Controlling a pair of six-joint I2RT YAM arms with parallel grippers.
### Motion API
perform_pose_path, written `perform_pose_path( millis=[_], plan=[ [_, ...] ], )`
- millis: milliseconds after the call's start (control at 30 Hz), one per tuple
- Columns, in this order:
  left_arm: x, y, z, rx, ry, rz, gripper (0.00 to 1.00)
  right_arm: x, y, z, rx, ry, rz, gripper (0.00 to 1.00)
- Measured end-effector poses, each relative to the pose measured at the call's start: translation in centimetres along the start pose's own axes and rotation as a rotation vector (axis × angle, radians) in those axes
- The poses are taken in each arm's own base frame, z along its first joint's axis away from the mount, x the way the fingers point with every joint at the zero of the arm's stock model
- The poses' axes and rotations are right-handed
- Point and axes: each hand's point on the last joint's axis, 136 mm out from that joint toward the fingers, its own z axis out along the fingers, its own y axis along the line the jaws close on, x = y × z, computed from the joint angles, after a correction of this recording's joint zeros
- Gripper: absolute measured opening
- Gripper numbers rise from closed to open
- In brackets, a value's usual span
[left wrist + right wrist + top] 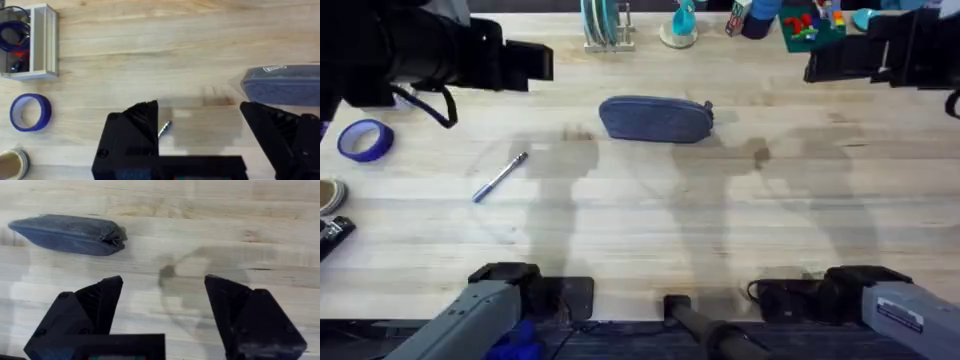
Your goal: Unzip the bag, pick up the pens from the table one at a time and place them inside, then zip the bag closed.
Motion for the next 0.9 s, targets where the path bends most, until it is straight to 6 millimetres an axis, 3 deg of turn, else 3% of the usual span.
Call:
perform_pose_path(
  millis=[133,367,600,900],
  plan=[
    [-1.6,0.1,-0.1,-0.003,-0.067,-0.006,0.992,0.0,0.0,0.0,0.0,0.0,0.0,0.996],
    [-1.8,-1.1,-0.1,0.065,-0.076,0.059,0.993,0.0,0.0,0.0,0.0,0.0,0.0,0.996],
    [-2.0,-3.6,0.2,0.254,-0.111,0.265,0.991,0.0,0.0,0.0,0.0,0.0,0.0,0.997],
    [-1.9,-2.9,2.5,0.573,-0.207,0.331,0.992,0.0,0.0,0.0,0.0,0.0,0.0,0.996]
  ],
)
